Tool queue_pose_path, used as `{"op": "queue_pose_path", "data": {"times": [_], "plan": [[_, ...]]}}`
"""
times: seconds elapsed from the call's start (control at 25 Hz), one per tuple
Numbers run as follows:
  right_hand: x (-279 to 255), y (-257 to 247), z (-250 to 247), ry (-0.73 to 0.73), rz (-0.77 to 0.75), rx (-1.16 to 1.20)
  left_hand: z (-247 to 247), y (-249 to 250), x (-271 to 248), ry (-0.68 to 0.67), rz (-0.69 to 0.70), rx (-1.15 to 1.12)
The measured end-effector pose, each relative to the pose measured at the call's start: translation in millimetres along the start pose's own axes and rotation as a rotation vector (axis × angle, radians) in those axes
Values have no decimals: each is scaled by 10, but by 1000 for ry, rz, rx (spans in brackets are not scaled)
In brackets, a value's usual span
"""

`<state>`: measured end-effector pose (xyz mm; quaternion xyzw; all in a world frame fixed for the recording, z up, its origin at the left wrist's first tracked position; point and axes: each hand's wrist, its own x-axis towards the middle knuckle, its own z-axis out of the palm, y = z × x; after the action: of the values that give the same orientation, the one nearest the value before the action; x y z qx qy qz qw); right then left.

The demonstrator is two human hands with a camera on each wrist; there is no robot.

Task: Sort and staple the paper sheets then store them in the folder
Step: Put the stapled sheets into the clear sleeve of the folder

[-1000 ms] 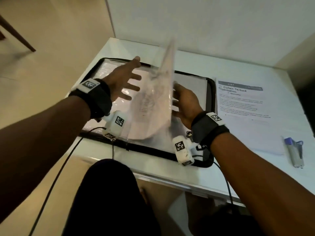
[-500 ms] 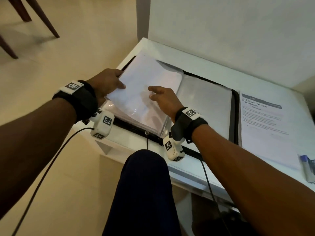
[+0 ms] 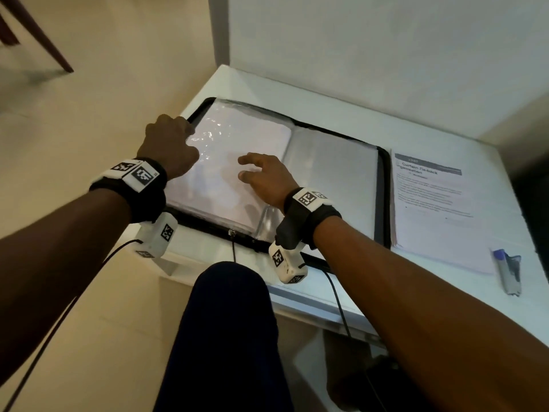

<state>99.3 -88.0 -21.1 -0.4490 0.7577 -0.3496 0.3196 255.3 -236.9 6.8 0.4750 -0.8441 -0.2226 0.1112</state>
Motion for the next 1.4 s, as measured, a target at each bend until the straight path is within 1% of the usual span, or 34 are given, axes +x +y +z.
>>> {"op": "queue_pose_path", "data": {"times": [0.12,0.28,0.4,0.48,0.56,0.64,0.68,0.76,0.84,1.08,1.32,1.4], "plan": [[-224,150,-445,107,29,7,239,558,-1,-37,119,46],[-637,649,-1284,273,149,54,827,1598,-147,-166,290,9],[-986,1203,-1961,430,315,16,1361,2386,-363,-276,463,2],[-1203,1573,-2343,474,455,-100,1720,2762,-509,-348,557,56],[-1391,1928,-2646,504,611,-214,2053,3043,-623,-392,609,150],[-1525,2188,-2801,509,746,-295,2291,3197,-663,-421,586,210],[-1563,2265,-2830,508,784,-324,2361,3217,-658,-427,562,231],[-1586,2393,-2876,542,813,-322,2448,3246,-632,-422,536,270],[-1540,2481,-2919,589,810,-296,2455,3243,-619,-418,514,280],[-1500,2631,-3158,625,757,-113,2427,3202,-579,-474,455,247],[-1584,2644,-3213,712,728,-95,2461,3224,-673,-445,416,243],[-1622,2646,-3236,736,713,-45,2455,3252,-692,-419,409,204]]}}
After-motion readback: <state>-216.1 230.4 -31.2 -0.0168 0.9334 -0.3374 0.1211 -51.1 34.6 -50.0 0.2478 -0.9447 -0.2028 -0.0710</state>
